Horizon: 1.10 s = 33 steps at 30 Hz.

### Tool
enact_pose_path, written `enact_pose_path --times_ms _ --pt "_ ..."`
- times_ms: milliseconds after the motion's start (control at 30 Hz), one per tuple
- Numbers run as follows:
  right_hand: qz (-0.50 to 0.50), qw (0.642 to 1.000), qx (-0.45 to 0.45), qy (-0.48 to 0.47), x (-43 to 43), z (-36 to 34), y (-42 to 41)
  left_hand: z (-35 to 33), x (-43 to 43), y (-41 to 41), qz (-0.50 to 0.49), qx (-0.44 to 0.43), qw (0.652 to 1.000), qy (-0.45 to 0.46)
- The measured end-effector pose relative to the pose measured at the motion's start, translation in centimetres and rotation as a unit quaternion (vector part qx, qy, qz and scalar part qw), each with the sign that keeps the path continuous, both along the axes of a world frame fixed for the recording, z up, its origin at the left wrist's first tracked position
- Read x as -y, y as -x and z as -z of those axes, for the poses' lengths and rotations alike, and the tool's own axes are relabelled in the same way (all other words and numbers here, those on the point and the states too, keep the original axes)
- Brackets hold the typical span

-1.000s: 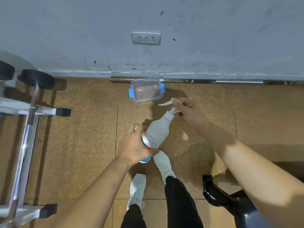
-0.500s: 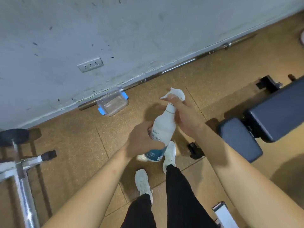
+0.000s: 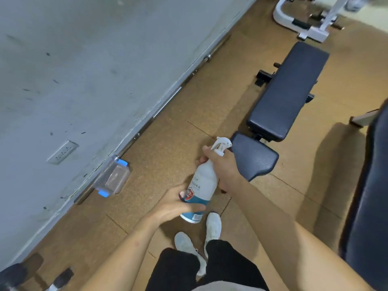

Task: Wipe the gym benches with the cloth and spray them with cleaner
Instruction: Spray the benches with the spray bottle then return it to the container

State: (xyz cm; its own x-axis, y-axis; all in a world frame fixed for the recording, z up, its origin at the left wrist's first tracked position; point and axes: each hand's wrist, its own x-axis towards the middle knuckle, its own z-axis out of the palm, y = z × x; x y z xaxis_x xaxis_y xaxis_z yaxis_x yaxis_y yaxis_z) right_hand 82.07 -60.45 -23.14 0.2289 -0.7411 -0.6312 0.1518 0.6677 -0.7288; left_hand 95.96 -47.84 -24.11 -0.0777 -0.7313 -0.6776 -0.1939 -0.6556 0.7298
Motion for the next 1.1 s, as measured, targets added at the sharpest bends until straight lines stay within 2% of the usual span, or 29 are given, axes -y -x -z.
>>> enact_pose_path --times_ms 333,500,600,700,767,900,1100 --pt "0.187 0.982 0.0 -0.038 3.0 -0.6 0.1 0.5 6.6 -2.9 0.082 0.029 0.996 0.025" --pt "0.247 0.968 -0.032 -0.002 4.1 -1.6 -3.6 1.1 8.9 -7.1 0.111 -0.021 0.993 0.039" --pt "0.301 0.953 -0.034 -0.001 4.3 -2.2 -6.1 1.1 10.0 -10.0 0.111 -0.02 0.993 0.038" --pt "0.369 0.925 -0.085 -0.042 4.2 -2.3 -7.9 1.3 10.8 -12.5 0.096 -0.022 0.995 0.005" --pt "0.401 0.91 -0.093 -0.047 4.0 -2.3 -8.5 1.5 11.1 -13.9 0.071 -0.063 0.995 -0.033" --pt "0.417 0.906 -0.076 -0.01 4.0 -2.2 -9.0 1.5 12.7 -15.2 0.054 -0.122 0.987 -0.086" --pt "0.475 0.871 -0.107 -0.073 7.1 -2.0 -8.8 1.1 17.3 -14.8 0.079 -0.109 0.986 -0.097"
